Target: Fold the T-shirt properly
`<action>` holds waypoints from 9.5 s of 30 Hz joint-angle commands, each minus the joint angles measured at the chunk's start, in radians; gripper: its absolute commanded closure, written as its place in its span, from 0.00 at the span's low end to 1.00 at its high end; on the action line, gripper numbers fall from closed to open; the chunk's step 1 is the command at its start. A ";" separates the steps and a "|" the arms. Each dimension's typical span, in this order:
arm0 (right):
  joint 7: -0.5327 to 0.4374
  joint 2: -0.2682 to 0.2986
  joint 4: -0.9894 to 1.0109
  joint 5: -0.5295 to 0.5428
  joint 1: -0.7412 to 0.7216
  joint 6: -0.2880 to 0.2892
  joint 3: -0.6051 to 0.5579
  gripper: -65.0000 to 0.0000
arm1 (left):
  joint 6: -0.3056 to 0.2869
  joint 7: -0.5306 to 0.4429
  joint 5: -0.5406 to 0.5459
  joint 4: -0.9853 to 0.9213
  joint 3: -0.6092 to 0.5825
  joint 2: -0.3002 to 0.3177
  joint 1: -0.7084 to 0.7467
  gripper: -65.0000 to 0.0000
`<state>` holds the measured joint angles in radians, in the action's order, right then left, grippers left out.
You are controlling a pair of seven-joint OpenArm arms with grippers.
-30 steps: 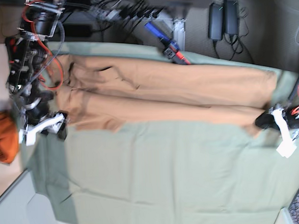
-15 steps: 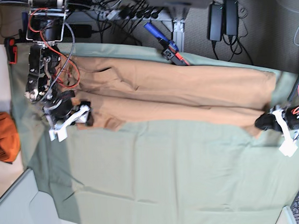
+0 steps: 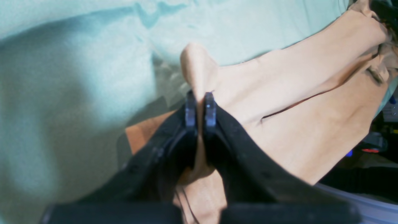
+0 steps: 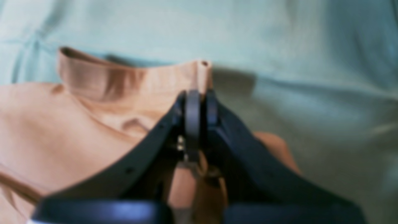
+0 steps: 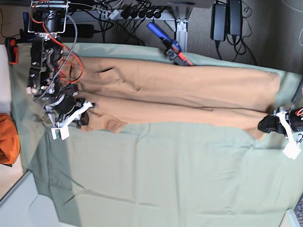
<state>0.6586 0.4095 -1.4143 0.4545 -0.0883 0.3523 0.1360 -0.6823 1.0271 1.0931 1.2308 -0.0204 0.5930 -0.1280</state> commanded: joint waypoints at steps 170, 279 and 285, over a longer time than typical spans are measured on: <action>0.034 0.014 -0.397 0.245 0.416 0.093 0.484 0.39 | -0.016 -0.156 -0.032 -0.061 0.074 -0.101 -0.136 1.00; 0.039 -0.269 -0.355 0.241 0.466 0.097 0.320 0.39 | -0.016 -0.057 -0.048 0.455 -0.143 -0.291 0.064 0.51; 0.052 -0.269 -0.355 0.261 0.466 0.097 0.417 0.39 | -0.016 -0.058 -0.055 0.455 -0.143 -0.291 0.064 0.51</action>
<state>0.7265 0.1326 -1.7573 0.6952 0.3824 0.3546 0.5484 -0.6861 0.9878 1.0183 1.6672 -0.1688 0.2970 -0.0467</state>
